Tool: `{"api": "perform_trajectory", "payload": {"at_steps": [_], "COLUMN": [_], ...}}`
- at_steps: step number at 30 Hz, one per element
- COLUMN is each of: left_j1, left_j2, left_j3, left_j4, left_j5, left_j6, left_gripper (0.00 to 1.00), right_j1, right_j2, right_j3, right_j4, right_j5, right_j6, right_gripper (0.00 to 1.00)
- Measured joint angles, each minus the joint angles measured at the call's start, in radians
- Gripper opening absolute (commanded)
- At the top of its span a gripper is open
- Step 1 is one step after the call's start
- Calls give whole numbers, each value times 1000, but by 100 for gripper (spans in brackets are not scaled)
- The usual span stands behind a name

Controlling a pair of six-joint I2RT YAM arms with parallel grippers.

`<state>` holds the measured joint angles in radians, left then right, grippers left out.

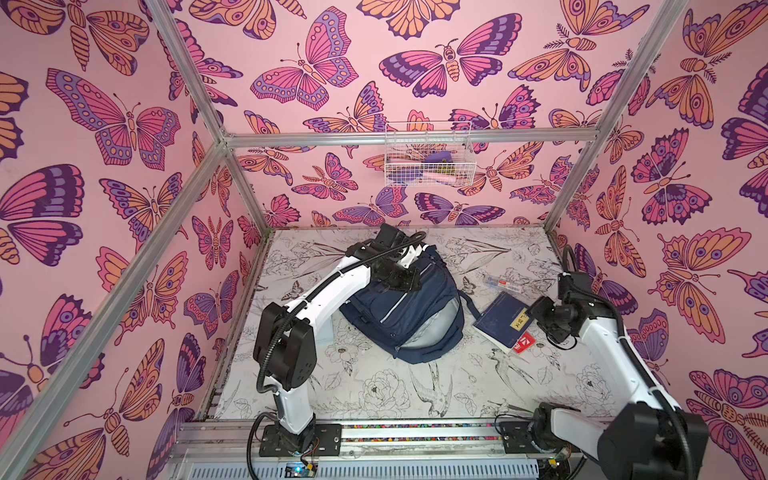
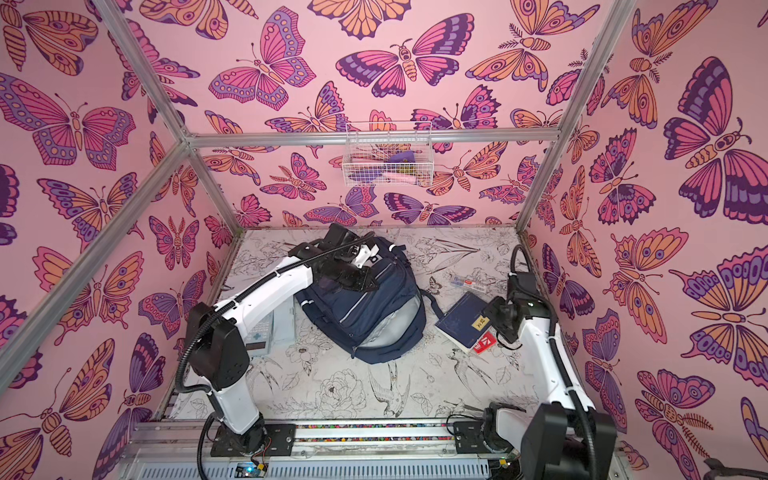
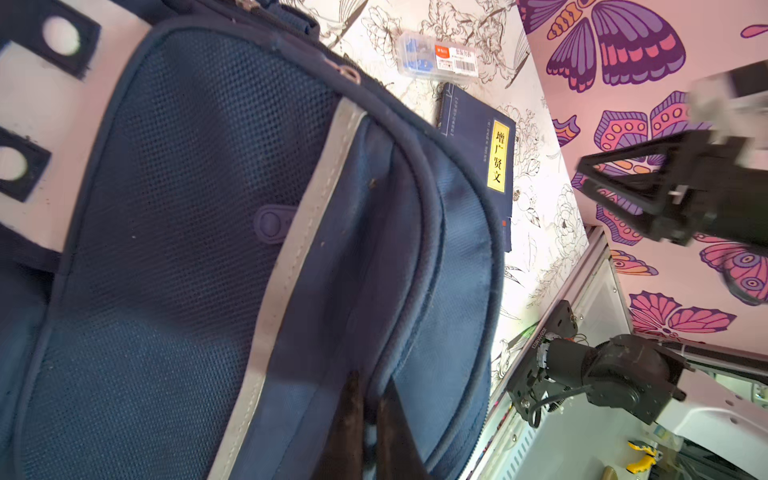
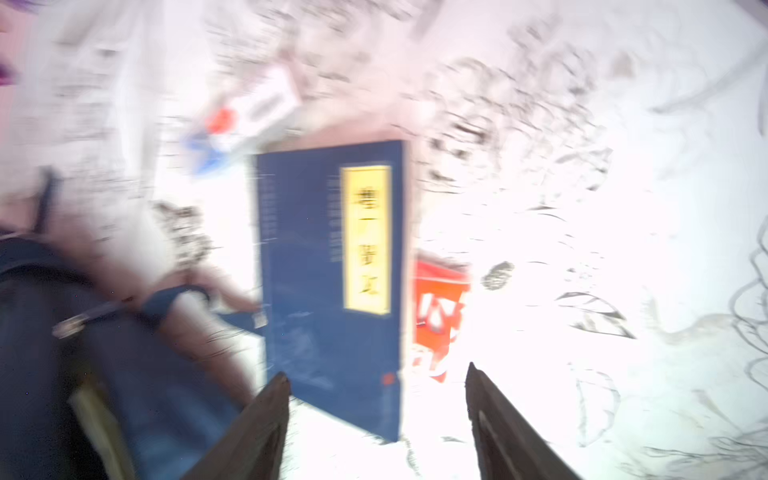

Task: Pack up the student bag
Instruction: 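Release the book and move the right gripper back to the remaining book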

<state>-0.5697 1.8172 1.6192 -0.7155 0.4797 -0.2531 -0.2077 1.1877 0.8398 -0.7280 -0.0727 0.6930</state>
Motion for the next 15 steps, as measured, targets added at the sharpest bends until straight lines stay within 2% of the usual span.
{"api": "perform_trajectory", "payload": {"at_steps": [5,15], "left_j1": [0,0], "left_j2": [-4,-5], "left_j3": [-29,-49], "left_j4": [24,45], "left_j5": [15,34], "left_j6": [-9,-22], "left_gripper": [0,0], "right_j1": [-119,-183], "right_j2": [66,263], "right_j3": [-80,-138], "right_j4": [97,364], "right_j5": [-68,-222], "right_j6": [-39,-47], "right_gripper": [69,59]}}
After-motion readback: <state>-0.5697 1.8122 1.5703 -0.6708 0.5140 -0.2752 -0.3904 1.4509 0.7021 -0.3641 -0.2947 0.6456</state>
